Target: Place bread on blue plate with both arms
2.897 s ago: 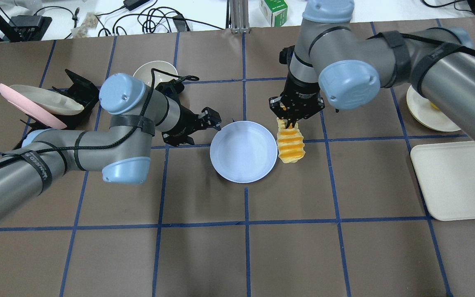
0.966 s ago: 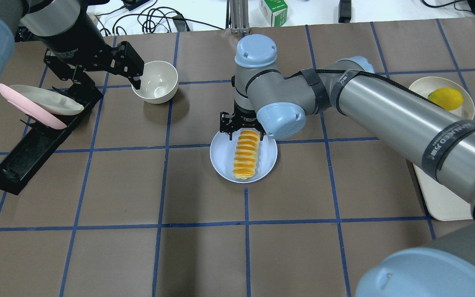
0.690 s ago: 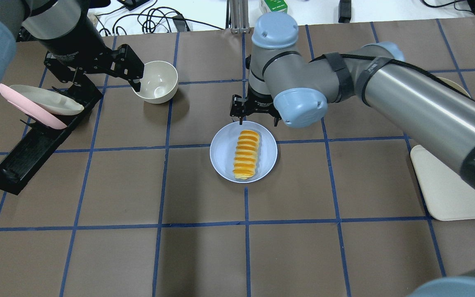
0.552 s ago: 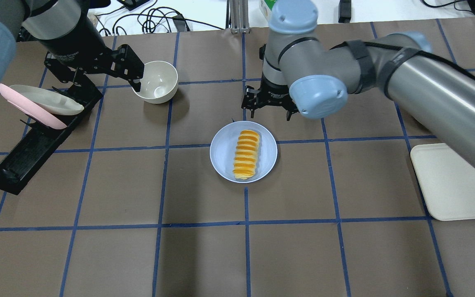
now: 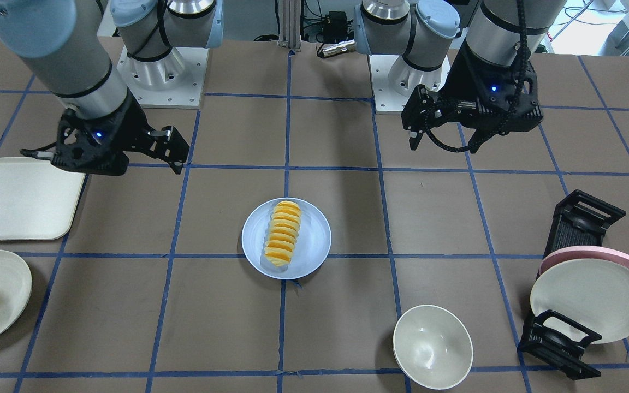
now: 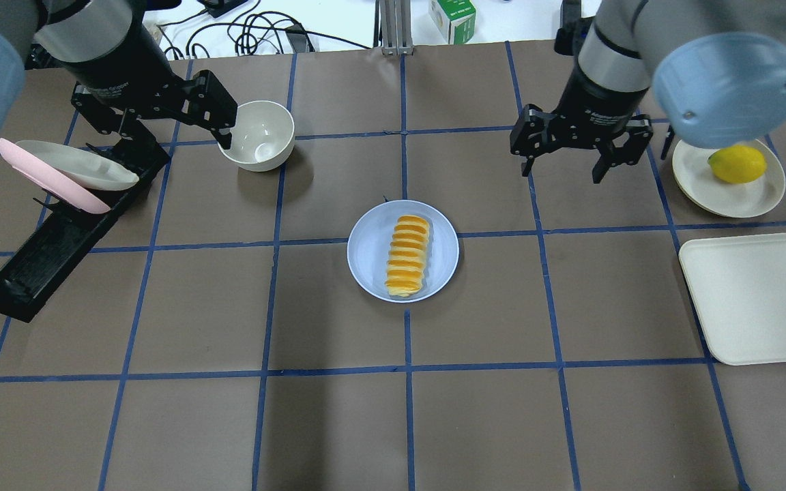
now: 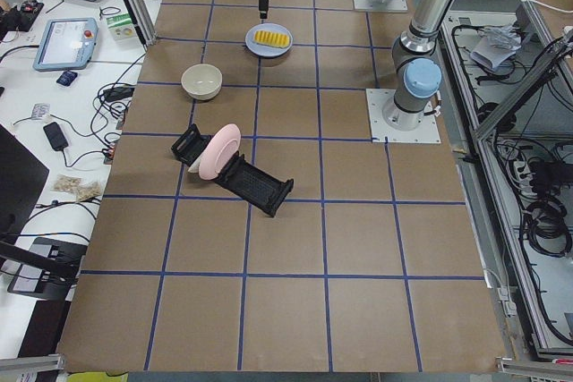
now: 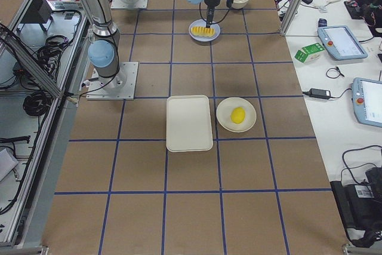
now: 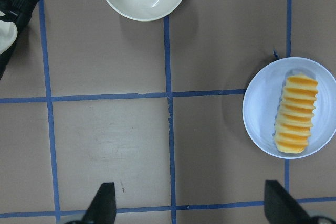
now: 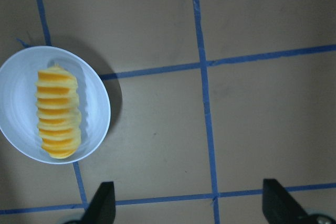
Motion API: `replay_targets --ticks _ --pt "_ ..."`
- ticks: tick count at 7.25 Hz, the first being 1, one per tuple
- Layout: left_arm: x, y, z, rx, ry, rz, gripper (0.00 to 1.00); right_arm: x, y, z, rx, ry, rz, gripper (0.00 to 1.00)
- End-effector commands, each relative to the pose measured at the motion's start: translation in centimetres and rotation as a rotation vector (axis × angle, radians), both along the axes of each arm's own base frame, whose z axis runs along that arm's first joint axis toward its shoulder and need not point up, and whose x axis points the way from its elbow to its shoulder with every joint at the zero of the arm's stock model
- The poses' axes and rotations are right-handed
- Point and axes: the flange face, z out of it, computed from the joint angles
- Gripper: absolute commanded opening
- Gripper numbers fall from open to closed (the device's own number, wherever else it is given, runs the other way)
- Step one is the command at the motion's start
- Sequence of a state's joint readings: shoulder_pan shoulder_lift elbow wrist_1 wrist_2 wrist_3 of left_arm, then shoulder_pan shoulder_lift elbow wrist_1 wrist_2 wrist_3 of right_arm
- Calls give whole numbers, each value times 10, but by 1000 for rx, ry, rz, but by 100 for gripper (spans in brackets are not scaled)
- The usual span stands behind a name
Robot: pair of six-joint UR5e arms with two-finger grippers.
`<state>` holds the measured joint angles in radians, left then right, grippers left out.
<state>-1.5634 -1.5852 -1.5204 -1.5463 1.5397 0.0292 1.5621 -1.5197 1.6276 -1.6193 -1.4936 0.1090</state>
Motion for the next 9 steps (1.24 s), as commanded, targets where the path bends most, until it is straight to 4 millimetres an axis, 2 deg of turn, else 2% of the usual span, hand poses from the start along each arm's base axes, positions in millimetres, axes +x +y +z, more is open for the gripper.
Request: replay_targets --ticks 1,4,9 --pt "0 2 -2 3 6 11 100 -21 34 37 -2 45 5 100" --pt "-1 3 -1 1 6 5 100 -21 43 43 5 86 2 100" --pt "0 0 -3 4 7 17 100 -21 43 47 -4 70 16 100"
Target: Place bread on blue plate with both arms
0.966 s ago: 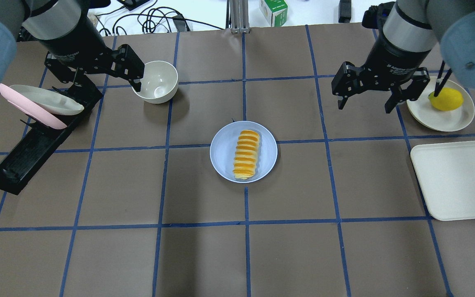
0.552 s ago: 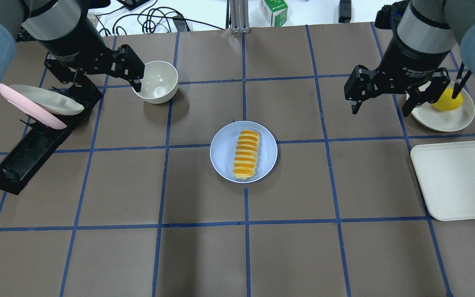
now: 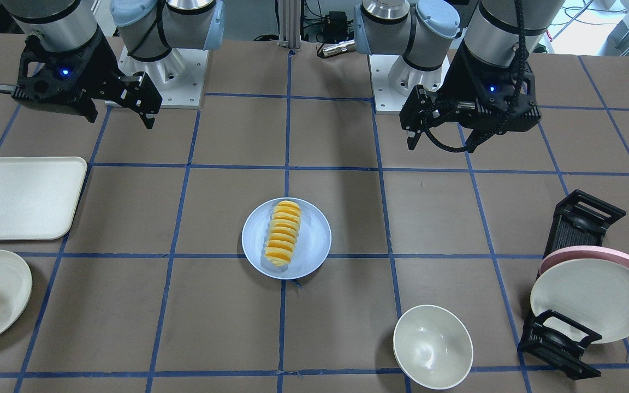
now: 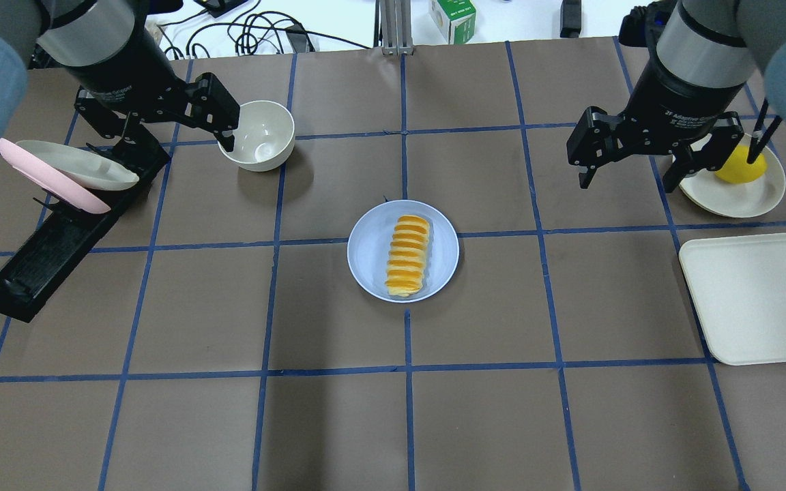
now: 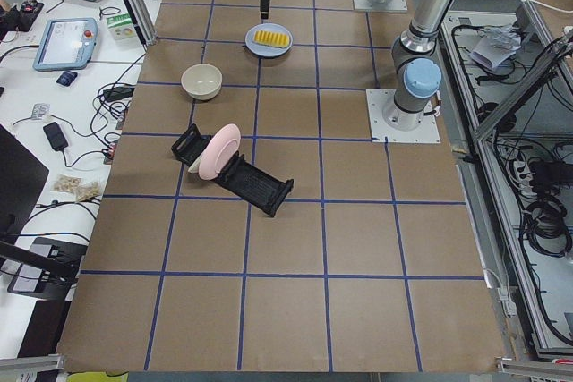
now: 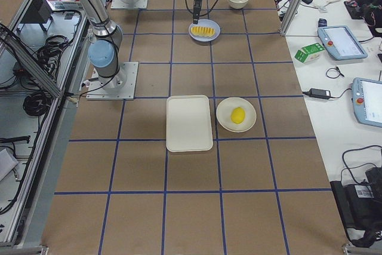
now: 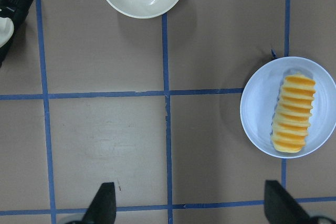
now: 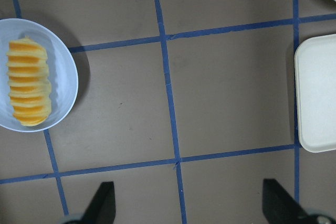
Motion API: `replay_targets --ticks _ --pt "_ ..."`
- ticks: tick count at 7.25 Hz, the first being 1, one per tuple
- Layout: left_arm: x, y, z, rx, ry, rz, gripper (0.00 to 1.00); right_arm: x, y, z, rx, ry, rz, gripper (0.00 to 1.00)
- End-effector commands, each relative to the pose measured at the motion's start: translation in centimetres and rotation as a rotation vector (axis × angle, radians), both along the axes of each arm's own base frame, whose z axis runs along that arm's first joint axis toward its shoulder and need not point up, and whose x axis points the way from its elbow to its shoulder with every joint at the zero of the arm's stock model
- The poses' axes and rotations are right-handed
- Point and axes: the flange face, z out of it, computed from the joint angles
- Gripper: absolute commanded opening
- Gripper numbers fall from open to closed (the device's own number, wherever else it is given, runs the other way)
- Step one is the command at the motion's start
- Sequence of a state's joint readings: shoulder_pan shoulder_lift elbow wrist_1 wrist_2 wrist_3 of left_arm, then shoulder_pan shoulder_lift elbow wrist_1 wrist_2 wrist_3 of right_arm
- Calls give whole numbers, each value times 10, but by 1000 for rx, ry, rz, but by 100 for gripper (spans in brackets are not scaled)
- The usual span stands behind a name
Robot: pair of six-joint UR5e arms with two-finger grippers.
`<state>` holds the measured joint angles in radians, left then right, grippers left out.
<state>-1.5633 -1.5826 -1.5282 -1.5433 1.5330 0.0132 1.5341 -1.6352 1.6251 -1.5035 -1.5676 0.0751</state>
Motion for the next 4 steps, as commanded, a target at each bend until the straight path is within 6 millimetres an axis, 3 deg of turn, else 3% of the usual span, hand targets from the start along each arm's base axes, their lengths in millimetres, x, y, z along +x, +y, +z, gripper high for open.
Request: replay_targets --ticks 1,4 --pt "1 0 0 0 -3 1 100 -1 -2 1 -5 -2 6 100" --pt "2 1 -1 3 -12 3 100 -3 -2 2 -8 0 3 100"
